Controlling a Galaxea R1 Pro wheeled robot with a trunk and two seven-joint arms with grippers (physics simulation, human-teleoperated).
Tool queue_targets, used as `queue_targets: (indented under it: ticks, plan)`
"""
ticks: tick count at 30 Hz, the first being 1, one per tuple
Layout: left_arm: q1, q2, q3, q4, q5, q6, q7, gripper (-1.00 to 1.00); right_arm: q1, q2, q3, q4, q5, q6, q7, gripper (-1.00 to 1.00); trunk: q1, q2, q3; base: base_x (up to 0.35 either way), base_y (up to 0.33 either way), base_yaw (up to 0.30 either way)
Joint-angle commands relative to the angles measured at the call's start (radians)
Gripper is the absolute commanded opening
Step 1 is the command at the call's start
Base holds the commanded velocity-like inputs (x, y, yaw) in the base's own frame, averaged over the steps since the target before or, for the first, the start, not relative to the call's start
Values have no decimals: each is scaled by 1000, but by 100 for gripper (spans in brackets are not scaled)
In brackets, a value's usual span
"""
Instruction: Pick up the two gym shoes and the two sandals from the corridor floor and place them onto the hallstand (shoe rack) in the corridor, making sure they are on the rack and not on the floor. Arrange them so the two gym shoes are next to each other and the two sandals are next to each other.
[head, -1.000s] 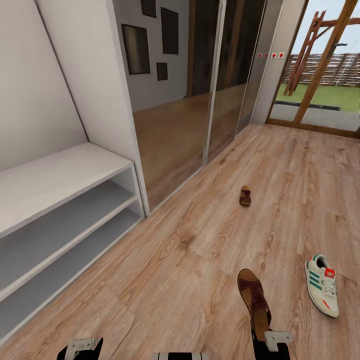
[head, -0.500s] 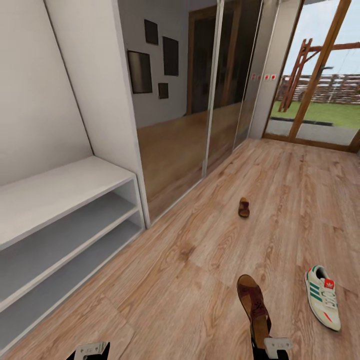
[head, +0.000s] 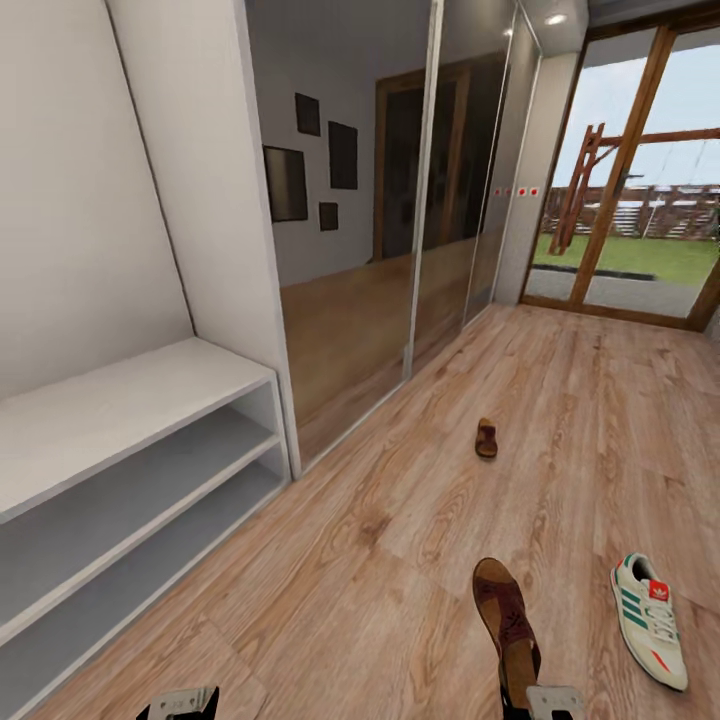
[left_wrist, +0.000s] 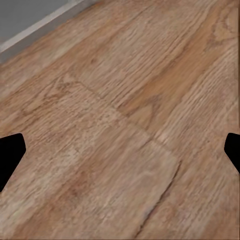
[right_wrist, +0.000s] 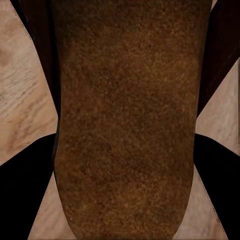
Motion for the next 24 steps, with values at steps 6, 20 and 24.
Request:
queue_targets:
  ticks: [6, 20, 24]
  plan:
    - [0, 1, 2, 2, 12, -13, -6, 100, 0, 0, 1, -1, 4, -2, -5, -100, -3, 1, 30, 0, 0, 0]
    - [0, 2, 4, 2, 15, -14, -5, 100, 0, 0, 4, 7, 5, -1, -7, -100, -9, 4, 83, 0, 0, 0]
    - [0, 2, 4, 2, 16, -14, -5, 100, 0, 0, 4, 8, 5, -1, -7, -100, -18, 19, 91, 0, 0, 0]
